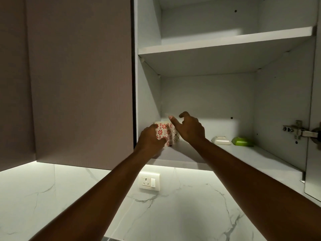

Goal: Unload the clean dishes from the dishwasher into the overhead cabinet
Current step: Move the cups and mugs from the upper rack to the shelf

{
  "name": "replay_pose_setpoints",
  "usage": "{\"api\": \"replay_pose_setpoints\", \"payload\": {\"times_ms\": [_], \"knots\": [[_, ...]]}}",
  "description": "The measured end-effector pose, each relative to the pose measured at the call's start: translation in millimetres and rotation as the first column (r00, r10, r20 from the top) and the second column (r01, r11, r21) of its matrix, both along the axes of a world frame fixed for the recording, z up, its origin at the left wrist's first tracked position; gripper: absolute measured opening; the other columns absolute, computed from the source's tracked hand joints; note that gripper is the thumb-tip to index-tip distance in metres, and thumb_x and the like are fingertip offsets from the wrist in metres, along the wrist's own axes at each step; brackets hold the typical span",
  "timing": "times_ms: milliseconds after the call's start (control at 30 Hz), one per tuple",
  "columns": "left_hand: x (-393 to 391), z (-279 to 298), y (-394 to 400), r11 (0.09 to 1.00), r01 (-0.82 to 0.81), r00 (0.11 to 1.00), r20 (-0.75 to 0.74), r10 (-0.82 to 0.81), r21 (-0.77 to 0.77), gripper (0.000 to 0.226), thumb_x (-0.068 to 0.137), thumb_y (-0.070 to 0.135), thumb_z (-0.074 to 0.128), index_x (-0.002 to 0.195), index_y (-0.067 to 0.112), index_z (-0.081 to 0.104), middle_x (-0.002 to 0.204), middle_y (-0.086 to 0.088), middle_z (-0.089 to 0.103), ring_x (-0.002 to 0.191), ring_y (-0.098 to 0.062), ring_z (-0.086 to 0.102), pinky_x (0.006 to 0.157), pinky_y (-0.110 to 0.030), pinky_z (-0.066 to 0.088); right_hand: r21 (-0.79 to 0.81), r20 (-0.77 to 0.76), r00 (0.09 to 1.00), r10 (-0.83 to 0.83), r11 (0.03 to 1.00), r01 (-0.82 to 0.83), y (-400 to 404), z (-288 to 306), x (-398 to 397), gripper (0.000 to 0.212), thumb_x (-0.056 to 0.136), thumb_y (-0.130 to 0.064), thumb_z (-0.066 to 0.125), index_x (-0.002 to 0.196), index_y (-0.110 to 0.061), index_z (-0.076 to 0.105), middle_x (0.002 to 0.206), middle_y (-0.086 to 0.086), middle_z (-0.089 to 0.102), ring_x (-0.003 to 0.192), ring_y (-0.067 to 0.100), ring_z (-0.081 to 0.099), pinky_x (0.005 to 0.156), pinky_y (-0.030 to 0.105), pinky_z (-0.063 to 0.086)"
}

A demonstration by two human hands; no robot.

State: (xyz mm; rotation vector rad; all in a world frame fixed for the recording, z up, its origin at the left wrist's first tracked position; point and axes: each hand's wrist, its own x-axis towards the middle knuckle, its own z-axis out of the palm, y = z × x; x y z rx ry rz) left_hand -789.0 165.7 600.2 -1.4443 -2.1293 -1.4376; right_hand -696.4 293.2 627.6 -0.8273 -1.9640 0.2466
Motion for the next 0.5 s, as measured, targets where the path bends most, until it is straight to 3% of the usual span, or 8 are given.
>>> {"api": "replay_pose_setpoints", "payload": {"times_ms": [200,267,367,500], "knots": [[14,-13,5,0.998,0.026,1.0,0.001,-0.026,0.062,0.058,0.087,0.024,0.072,0.138,0.013,0.048,0.133,-0.009,0.058,0.115,-0.024,0.06,0.085,-0.023,0.046,-0.008,0.046,0.997,-0.063,0.998,0.063,7,-8,35,0.068,0.088,-0.074,0.043,0.125,-0.019,0.058,0.115,0.008,0.069,0.11,0.03,0.063,0.084,0.036,0.043],[19,-19,3,0.997,0.015,1.0,-0.017,-0.013,0.081,0.057,0.087,0.025,0.071,0.137,0.013,0.048,0.133,-0.009,0.056,0.116,-0.024,0.058,0.091,-0.028,0.049,-0.025,0.058,0.996,-0.067,0.997,0.069,9,-14,42,0.068,0.088,-0.075,0.044,0.125,-0.02,0.059,0.115,0.008,0.07,0.11,0.03,0.063,0.085,0.036,0.045],[33,-32,-3,0.994,0.038,0.994,-0.109,-0.027,0.1,0.053,0.088,0.027,0.069,0.136,0.015,0.049,0.136,-0.009,0.053,0.121,-0.026,0.055,0.097,-0.039,0.052,-0.04,0.105,0.992,-0.07,0.996,0.074,1,-25,58,0.068,0.087,-0.074,0.046,0.125,-0.02,0.06,0.116,0.007,0.07,0.11,0.029,0.063,0.088,0.037,0.047],[60,-47,-12,0.992,0.103,0.963,-0.257,-0.081,0.073,0.052,0.091,0.033,0.064,0.137,0.016,0.047,0.139,-0.006,0.05,0.124,-0.022,0.051,0.099,-0.034,0.047,0.017,0.153,0.981,-0.116,0.993,0.115,-23,-37,85,0.065,0.088,-0.071,0.049,0.126,-0.019,0.061,0.117,0.006,0.07,0.111,0.026,0.063,0.085,0.034,0.046]]}}
